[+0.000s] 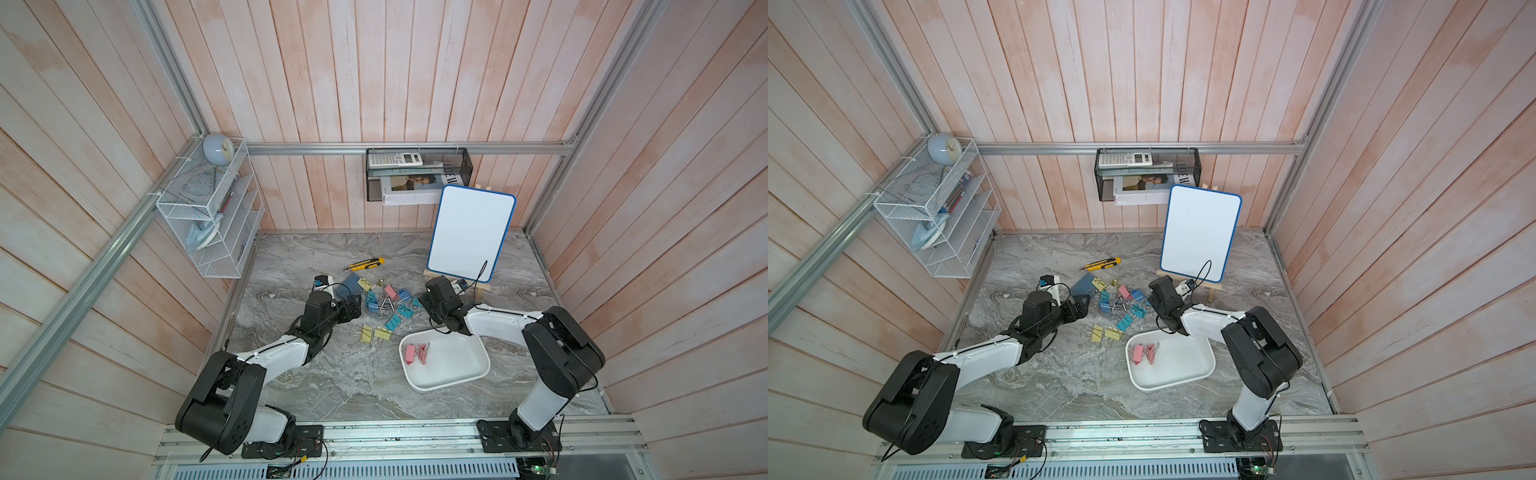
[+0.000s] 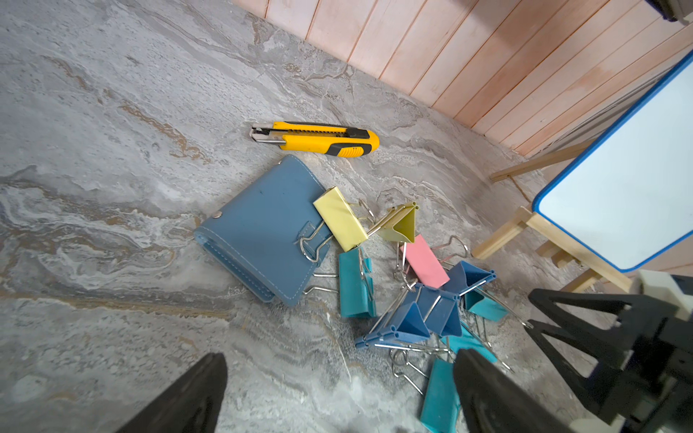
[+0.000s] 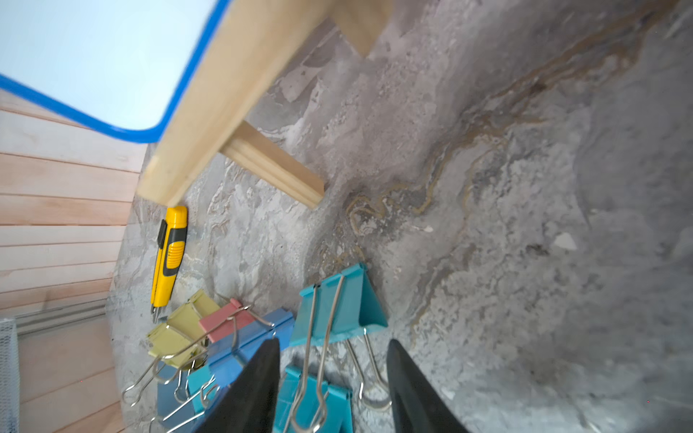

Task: Put the binder clips in the storage box
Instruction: Pick up the binder clip at the center of the board.

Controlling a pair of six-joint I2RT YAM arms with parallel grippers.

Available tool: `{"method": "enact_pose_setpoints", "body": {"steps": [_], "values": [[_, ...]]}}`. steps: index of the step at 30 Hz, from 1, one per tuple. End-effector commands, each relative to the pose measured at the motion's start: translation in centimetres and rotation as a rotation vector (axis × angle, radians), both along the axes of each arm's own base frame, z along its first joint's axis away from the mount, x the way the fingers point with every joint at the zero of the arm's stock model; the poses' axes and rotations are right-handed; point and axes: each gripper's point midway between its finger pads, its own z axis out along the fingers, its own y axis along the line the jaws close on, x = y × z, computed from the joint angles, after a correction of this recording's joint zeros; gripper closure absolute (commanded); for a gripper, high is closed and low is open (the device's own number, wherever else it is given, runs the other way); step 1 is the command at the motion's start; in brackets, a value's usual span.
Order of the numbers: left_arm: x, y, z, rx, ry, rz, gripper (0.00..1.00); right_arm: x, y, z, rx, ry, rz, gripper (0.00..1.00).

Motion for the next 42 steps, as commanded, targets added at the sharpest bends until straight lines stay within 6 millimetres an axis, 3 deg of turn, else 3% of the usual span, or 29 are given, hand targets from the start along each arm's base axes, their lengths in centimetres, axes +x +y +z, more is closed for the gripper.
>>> {"method": "enact_pose_setpoints", "body": {"steps": [1,13,18,20,29,42], "values": [[0.2,-0.1,0.3,0.020,-0.023,-0.003,0.00,-1.0,0.0,0.5,0.022,0.019,-0.054,0.48],[0.2,0.2,0.5,0.034,-0.027,0.007,0.00,0.5,2.7,-2.1,0.161,0.064,-0.087,0.46],[0.2,0.2,0.5,0.035,-0.026,0.008,0.00,0.7,2.5,-2.5,0.146,0.066,-0.097,0.65],[0.2,0.2,0.5,0.035,-0.027,0.009,0.00,0.6,2.3,-2.5,0.134,0.068,-0.100,0.68],[0.2,0.1,0.5,0.034,-0.028,0.005,0.00,0.5,1.2,-0.7,0.062,0.025,-0.085,0.55],[0.2,0.0,0.6,0.042,-0.031,0.003,0.00,0.5,1.1,-0.3,0.078,-0.001,-0.077,1.00]]}}
